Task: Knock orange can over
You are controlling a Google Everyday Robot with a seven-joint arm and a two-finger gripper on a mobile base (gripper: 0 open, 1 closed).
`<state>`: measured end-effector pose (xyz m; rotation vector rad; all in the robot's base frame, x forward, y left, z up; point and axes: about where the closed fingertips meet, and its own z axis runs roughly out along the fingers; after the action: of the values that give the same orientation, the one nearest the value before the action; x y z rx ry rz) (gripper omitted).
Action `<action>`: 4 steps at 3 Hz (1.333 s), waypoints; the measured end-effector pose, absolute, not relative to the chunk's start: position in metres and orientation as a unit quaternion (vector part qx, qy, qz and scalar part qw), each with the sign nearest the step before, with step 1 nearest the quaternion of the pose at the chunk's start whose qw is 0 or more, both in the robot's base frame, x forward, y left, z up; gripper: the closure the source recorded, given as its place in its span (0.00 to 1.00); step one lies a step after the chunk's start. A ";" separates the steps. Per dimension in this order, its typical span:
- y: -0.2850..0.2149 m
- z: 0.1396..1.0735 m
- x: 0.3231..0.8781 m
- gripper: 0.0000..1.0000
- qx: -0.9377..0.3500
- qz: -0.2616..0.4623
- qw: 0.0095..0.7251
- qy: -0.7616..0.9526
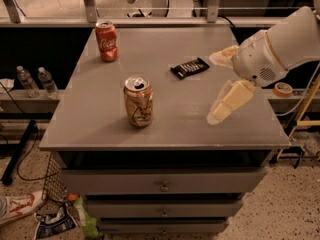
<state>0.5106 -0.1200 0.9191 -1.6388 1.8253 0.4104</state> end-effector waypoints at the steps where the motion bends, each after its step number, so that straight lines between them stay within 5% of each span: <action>1: -0.083 0.908 0.522 0.00 -0.612 0.247 0.383 0.646; 4: -0.004 0.910 0.515 0.00 -0.580 0.422 0.447 0.534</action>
Offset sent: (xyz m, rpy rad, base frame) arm 0.0096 0.0968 -0.0038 0.6622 0.0350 0.2576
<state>0.5151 -0.0042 0.9102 -1.4364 1.3233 1.0439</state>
